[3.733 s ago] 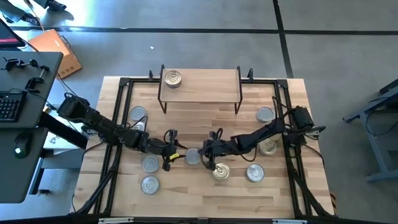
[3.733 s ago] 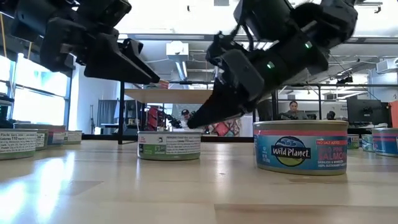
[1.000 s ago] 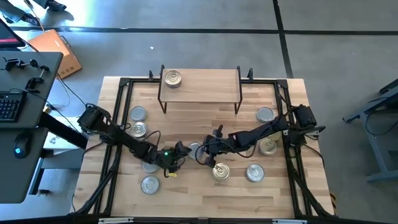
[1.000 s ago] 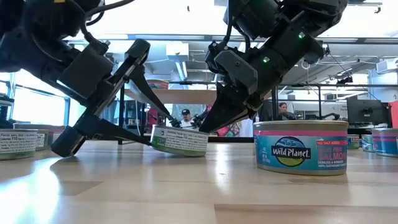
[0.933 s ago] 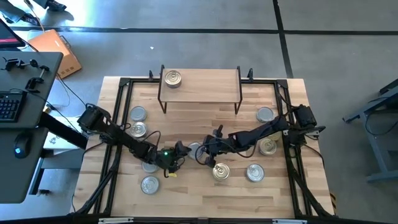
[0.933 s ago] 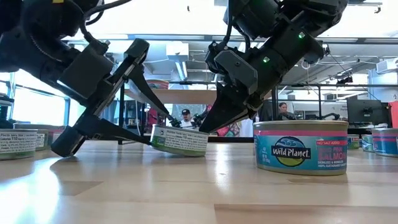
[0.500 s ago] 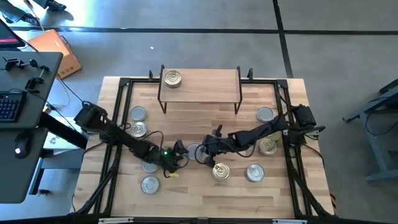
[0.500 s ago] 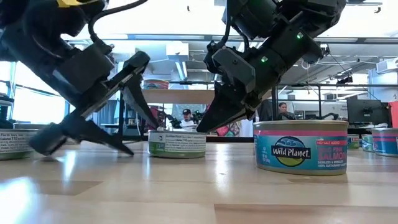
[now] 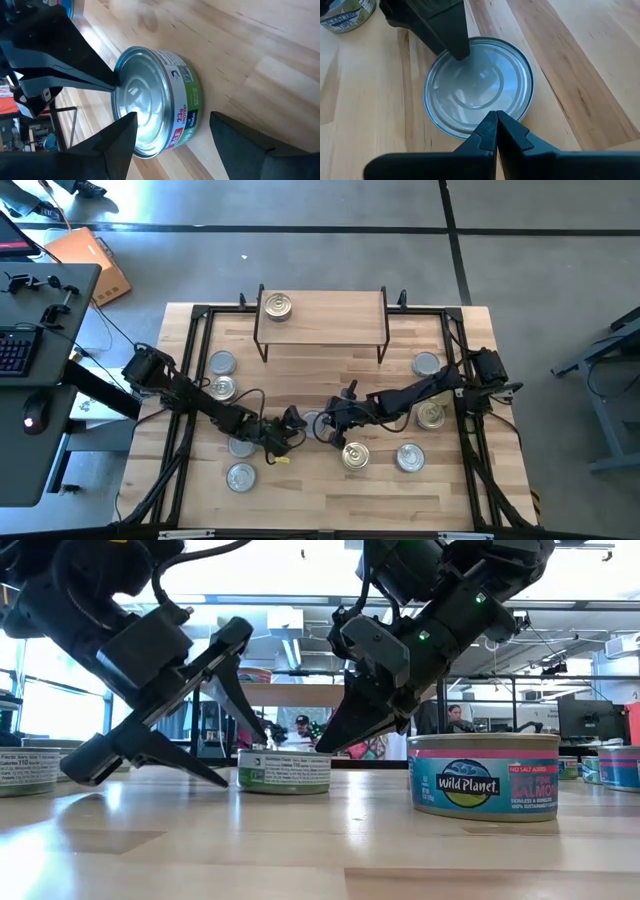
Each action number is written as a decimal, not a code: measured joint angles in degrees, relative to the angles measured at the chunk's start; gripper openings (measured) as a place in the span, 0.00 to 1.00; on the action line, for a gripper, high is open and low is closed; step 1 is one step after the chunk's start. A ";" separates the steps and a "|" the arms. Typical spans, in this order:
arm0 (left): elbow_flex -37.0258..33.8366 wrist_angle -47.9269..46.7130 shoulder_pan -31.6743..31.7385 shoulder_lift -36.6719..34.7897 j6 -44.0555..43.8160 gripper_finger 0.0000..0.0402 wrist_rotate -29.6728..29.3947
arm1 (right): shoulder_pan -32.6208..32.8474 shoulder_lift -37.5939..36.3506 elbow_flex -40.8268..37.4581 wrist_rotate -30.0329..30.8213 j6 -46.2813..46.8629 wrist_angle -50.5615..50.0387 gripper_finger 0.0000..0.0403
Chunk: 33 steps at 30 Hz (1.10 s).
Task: Stack canned seafood by type on shelf
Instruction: Put the green and white tuna can on the shelf
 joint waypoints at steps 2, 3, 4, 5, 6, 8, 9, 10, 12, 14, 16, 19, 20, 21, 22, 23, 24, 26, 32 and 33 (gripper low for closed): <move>0.02 0.09 0.00 0.17 0.01 0.61 0.00 | 0.00 0.00 0.00 -0.01 0.13 -0.30 0.00; 0.04 0.14 0.00 0.34 0.24 0.61 -0.02 | 0.00 0.00 0.00 0.01 0.35 -0.32 0.00; 0.04 0.15 0.00 0.69 0.77 0.61 -0.02 | 0.00 0.00 0.02 0.03 0.75 -0.38 0.00; 0.09 0.42 -0.02 1.05 1.28 0.61 -0.13 | 0.00 -0.02 0.02 0.08 1.35 -0.57 0.00; 0.14 0.87 -0.02 1.51 1.82 0.61 -0.33 | 0.03 -0.03 0.02 0.11 1.62 -0.77 0.00; 0.28 2.27 -0.02 2.34 2.41 0.61 -0.97 | 0.20 -0.04 0.04 0.26 1.64 -0.93 0.00; 0.33 3.45 -0.02 2.73 2.44 0.61 -1.64 | 0.27 -0.04 0.04 0.38 1.64 -0.92 0.00; 0.37 4.07 -0.02 3.02 2.58 0.61 -2.16 | 0.31 -0.04 0.04 0.43 1.69 -0.94 0.00; 0.26 5.49 -0.12 3.28 3.59 0.61 -3.48 | 0.31 -0.09 0.04 0.43 2.20 -1.31 0.00; 0.20 6.39 -0.15 3.37 4.36 0.61 -3.84 | 0.31 -0.17 0.04 0.44 2.56 -2.05 0.00; 0.20 6.77 -0.13 3.41 5.15 0.61 -3.88 | 0.31 -0.22 0.04 0.43 2.63 -2.35 0.00; 0.20 6.74 -0.13 3.45 5.54 0.61 -3.97 | 0.31 -0.22 0.07 0.41 3.27 -2.35 0.00; 0.20 6.74 -0.13 3.45 5.52 0.61 -4.09 | 0.31 -0.22 0.07 0.39 3.75 -2.37 0.00; 0.20 6.74 -0.13 3.45 5.56 0.61 -4.15 | 0.31 -0.22 0.05 0.39 4.07 -2.37 0.00; 0.20 6.71 -0.11 3.45 5.58 0.61 -4.19 | 0.33 -0.22 0.05 0.39 4.15 -2.39 0.00; 0.20 6.70 -0.11 3.45 5.58 0.61 -4.25 | 0.37 -0.22 0.05 0.39 4.20 -2.40 0.00; 0.20 6.68 -0.11 3.45 5.55 0.61 -4.28 | 0.39 -0.22 0.05 0.39 4.30 -2.40 0.00; 0.20 6.66 -0.11 3.45 5.57 0.61 -4.32 | 0.54 -0.22 0.07 0.42 4.91 -2.51 0.00; 0.20 6.16 -0.06 3.45 5.30 0.61 -4.74 | 0.74 -0.24 0.07 0.62 5.55 -2.77 0.00; 0.22 5.75 -0.10 3.44 4.79 0.61 -5.22 | 0.76 -0.24 0.07 0.72 5.55 -2.77 0.00</move>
